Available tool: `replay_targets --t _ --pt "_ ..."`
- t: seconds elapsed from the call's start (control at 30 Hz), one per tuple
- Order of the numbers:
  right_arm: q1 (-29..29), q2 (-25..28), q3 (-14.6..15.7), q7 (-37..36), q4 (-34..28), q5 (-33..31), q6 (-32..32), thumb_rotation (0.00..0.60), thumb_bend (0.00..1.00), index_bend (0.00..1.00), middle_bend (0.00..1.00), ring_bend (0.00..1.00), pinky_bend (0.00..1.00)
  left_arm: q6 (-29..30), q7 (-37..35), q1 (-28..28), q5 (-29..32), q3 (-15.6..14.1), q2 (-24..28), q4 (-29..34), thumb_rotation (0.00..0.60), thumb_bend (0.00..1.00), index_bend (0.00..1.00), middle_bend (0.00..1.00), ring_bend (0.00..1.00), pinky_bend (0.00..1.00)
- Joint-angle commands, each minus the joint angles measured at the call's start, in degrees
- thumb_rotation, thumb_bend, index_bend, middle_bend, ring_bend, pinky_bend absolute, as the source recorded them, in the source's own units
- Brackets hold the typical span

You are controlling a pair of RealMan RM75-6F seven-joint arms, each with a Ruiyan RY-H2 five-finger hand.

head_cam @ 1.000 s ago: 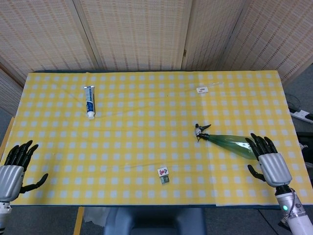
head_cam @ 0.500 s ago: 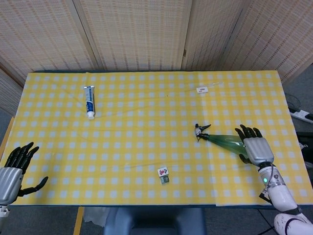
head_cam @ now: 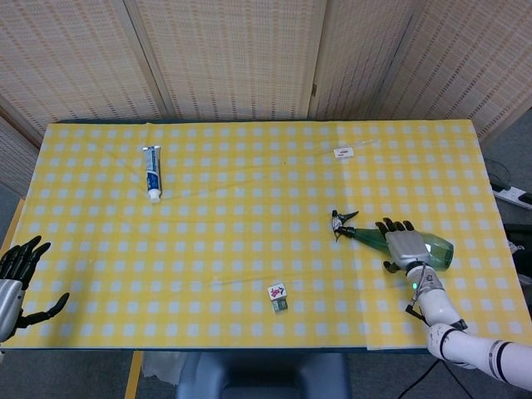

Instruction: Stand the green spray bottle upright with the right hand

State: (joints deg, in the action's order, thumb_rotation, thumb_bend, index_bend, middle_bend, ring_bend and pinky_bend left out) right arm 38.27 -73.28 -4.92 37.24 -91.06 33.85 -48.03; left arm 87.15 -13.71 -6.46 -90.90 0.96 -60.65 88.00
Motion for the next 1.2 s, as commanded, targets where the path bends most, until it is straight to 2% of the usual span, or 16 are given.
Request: replay_targets --t 0.03,0.13,0.2,0.4,0.53,0.67,0.77,0.9,0.93,1.07,1.2 --pt "0.82 -0.91 0.92 0.63 0.72 -0.66 -0.59 0.600 0.38 0.14 0.09 0.11 0.00 -0.32 -0.20 -0.13 0.32 0.09 -0.02 -0.10 0.395 0.35 0.00 0.03 0.00 0.00" --pt "0.95 -1.38 1.20 0.00 0.85 -0.33 -1.69 0.600 0.38 0.27 0.20 0.19 0.06 -0.61 -0.27 -0.27 0.38 0.10 -0.01 -0.20 0.392 0.35 0.00 0.03 0.00 0.00" --pt "0.77 -1.56 1.39 -0.46 0.88 0.71 -2.98 0.600 0.38 0.36 0.29 0.26 0.14 -0.68 -0.16 -0.32 0.29 0.06 -0.02 -0.21 0.394 0.35 0.00 0.03 0.00 0.00" --pt "1.03 -2.10 2.71 0.97 1.03 0.24 -5.23 0.600 0.38 0.44 0.35 0.31 0.20 -0.64 0.09 -0.27 0.20 -0.01 0.04 0.02 0.392 0.35 0.00 0.03 0.00 0.00" --pt "-0.76 -2.96 0.69 -4.51 1.01 5.18 -9.01 0.600 0.38 0.53 0.44 0.41 0.33 -0.12 0.10 -0.08 0.04 0.03 0.05 0.12 0.394 0.35 0.00 0.03 0.00 0.00" --pt "-4.31 -3.76 -1.96 -15.80 0.95 17.62 -15.85 0.600 0.38 0.59 0.50 0.48 0.42 -0.17 -0.22 -0.12 0.13 0.09 0.03 -0.05 0.393 0.35 0.00 0.03 0.00 0.00" --pt "-7.19 -6.39 -4.07 -26.31 3.13 28.35 -24.36 0.600 0.38 0.59 0.51 0.51 0.46 -0.40 -0.41 -0.19 0.33 0.15 0.07 -0.06 0.392 0.35 0.00 0.03 0.00 0.00" --pt "-9.05 -10.34 -7.01 -40.34 6.09 36.09 -31.01 0.600 0.38 0.60 0.52 0.53 0.47 -0.15 -0.41 -0.12 0.20 0.17 0.07 0.00 0.394 0.35 0.00 0.03 0.00 0.00" --pt "-9.29 -11.73 -7.49 -44.05 7.69 38.37 -32.88 0.600 0.38 0.60 0.52 0.53 0.48 -0.08 -0.40 -0.12 0.18 0.20 0.04 -0.01 0.395 0.35 0.00 0.03 0.00 0.00" --pt "-9.74 -20.78 -7.66 -58.94 20.86 47.21 -41.08 0.600 0.38 0.61 0.52 0.54 0.52 -0.13 -0.19 -0.11 0.33 0.25 -0.11 -0.10 0.396 0.35 0.00 0.03 0.00 0.00" --pt "-9.75 -27.34 -7.16 -70.20 29.06 46.92 -38.78 0.600 0.38 0.61 0.51 0.52 0.52 -0.44 0.07 -0.17 0.54 0.26 -0.09 0.02 0.391 0.35 0.00 0.03 0.00 0.00"
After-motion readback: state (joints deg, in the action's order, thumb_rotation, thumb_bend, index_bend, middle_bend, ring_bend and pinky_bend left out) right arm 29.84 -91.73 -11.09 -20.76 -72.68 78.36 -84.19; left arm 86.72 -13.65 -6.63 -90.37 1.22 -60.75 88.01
